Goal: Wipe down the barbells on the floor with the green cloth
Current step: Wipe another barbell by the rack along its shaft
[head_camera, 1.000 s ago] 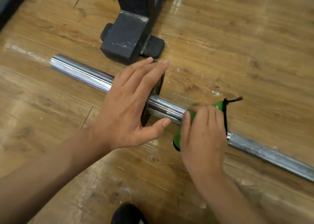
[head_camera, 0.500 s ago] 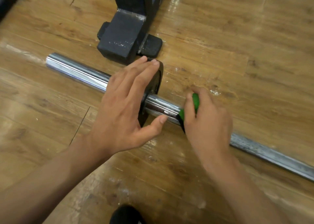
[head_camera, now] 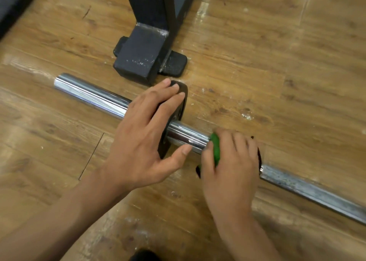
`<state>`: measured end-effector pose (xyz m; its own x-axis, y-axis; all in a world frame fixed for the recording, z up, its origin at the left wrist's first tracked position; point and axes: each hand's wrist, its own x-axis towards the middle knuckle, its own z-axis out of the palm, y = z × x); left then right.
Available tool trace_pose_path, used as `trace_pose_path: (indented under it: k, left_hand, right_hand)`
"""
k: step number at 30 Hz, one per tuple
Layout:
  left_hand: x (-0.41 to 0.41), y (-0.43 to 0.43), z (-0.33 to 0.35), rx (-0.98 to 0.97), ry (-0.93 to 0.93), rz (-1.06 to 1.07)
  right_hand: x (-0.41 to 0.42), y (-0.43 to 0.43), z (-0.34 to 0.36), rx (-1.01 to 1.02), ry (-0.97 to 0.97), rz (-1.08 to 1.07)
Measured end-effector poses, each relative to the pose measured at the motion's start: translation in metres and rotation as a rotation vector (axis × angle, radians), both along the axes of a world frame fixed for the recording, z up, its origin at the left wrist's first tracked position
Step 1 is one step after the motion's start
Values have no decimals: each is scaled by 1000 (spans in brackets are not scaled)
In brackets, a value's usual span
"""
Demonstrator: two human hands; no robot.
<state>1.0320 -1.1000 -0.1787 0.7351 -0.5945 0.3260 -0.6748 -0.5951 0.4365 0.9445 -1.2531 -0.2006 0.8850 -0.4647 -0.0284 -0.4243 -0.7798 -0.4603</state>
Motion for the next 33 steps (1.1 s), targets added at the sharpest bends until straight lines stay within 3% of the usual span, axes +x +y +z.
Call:
trace_pose_path:
  k: [3, 6, 8, 11, 14, 20, 22, 28, 33]
  left_hand:
    - [-4, 3, -2, -32, 24, -14]
    - [-1, 3, -2, -23, 20, -21]
    - [2, 1, -2, -8, 21, -27]
    - [4, 0, 4, 24, 35, -28]
    - [11, -6, 17, 188, -8, 11]
    - [28, -18, 26, 442, -2, -51]
    - [22, -15, 27, 426, 13, -39]
    - [3, -6, 33, 483, -12, 8]
    - [-29, 17, 31, 450, 19, 26]
  right_hand:
    - [-10, -1, -5, -58, 0, 156]
    - [39, -37, 0, 159, 190, 62]
    - [47, -42, -2, 157, 234, 14]
    - [10, -7, -2, -8, -5, -9]
    - [-23, 17, -16, -36, -42, 97]
    - [-11, -1, -5, 122, -96, -7]
    - [-9, -6, -3, 104, -30, -74]
    - [-21, 10, 0, 76, -16, 32]
    - [-3, 3, 3, 96, 174, 57]
